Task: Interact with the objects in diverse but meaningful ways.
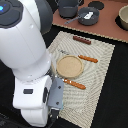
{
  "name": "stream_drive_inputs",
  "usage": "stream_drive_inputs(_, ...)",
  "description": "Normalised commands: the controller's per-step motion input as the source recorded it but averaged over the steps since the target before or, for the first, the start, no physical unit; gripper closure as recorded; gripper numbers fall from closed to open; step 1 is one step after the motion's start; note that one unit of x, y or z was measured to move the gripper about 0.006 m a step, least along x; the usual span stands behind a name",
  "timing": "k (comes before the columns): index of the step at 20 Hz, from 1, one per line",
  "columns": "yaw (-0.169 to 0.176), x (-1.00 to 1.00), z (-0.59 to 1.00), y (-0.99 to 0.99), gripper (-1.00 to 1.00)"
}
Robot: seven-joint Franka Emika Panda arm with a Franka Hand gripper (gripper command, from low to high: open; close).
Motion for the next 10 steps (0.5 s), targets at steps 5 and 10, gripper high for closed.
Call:
stream_drive_inputs(5,0.035,0.51,0.09,0.08,-1.00)
stream_drive_inputs(10,0.003,0.38,0.00,-0.08,-1.00)
